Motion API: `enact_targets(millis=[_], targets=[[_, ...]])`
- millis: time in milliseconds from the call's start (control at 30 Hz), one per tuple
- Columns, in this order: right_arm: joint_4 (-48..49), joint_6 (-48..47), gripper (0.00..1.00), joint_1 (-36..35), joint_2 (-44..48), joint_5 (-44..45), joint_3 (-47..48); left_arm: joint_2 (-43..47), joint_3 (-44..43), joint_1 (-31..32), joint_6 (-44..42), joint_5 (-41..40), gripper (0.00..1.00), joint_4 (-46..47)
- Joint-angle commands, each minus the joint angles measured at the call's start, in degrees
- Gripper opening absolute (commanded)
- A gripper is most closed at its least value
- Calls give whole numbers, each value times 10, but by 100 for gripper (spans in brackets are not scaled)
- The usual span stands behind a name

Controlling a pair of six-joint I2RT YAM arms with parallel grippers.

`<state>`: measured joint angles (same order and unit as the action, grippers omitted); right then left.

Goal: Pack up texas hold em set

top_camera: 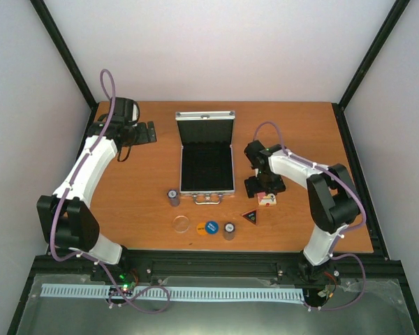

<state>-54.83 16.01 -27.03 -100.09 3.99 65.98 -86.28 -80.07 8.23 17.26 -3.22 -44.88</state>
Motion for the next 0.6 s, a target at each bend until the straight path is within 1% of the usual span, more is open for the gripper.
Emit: enact_targets(millis=[0, 267, 567], targets=[[13, -13, 90, 5, -20, 14, 0, -10, -20, 3, -7, -2, 100, -13], [21, -30, 90, 30, -46, 20, 9, -5, -19, 3, -5, -11, 100, -18], [35, -29, 86, 38, -63, 14, -1, -7, -6, 3, -2, -15, 100, -15]])
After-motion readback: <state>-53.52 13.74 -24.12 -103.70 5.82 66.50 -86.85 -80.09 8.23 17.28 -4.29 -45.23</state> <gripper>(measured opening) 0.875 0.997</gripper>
